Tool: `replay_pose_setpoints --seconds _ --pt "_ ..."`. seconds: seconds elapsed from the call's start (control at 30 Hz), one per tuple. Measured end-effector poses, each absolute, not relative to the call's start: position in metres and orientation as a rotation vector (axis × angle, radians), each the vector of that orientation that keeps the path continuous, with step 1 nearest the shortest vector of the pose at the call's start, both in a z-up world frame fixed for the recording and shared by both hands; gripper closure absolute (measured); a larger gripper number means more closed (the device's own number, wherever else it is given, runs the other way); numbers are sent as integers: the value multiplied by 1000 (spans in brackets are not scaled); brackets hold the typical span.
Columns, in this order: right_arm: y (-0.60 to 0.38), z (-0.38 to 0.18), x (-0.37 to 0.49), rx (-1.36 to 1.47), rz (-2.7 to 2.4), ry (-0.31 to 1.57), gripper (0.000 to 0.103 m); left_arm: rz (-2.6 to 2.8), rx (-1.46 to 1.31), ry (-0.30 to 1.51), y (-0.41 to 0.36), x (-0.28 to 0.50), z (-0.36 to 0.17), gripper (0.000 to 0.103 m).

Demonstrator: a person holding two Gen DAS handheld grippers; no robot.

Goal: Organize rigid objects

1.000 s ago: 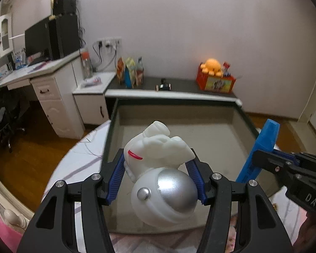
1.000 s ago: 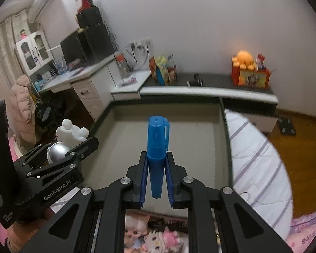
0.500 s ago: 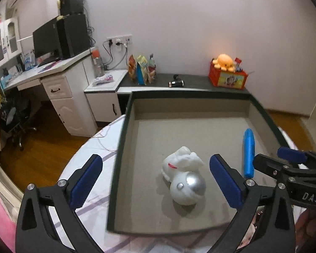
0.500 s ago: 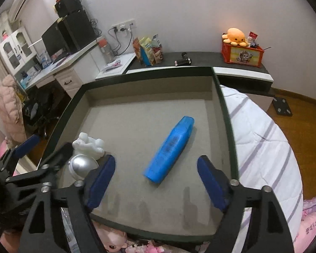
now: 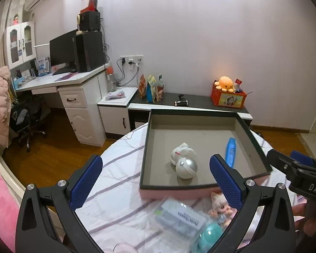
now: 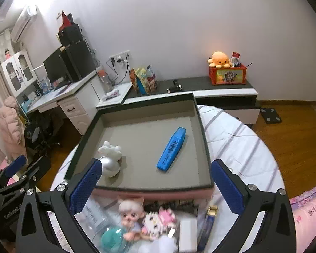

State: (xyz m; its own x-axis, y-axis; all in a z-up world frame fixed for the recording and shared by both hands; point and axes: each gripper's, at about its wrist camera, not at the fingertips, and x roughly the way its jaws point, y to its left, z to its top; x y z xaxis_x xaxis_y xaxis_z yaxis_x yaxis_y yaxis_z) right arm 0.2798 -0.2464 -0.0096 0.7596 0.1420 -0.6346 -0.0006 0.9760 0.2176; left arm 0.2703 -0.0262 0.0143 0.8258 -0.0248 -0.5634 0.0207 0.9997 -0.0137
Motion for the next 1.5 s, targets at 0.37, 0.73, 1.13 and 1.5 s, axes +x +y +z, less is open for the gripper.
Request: replay_pose_setpoints --seconds 0.37,0.73,1.13,1.5 --pt "-248 33 186 190 33 569 0 -20 -51 534 -4 189 41 0" --pt "-232 44 116 163 43 513 0 -4 -44 475 5 115 39 0" --pt "-236 30 75 172 7 535 0 -27 -39 492 2 72 23 0" --pt "-235 18 75 146 14 573 0 -32 -32 528 -1 75 13 0"
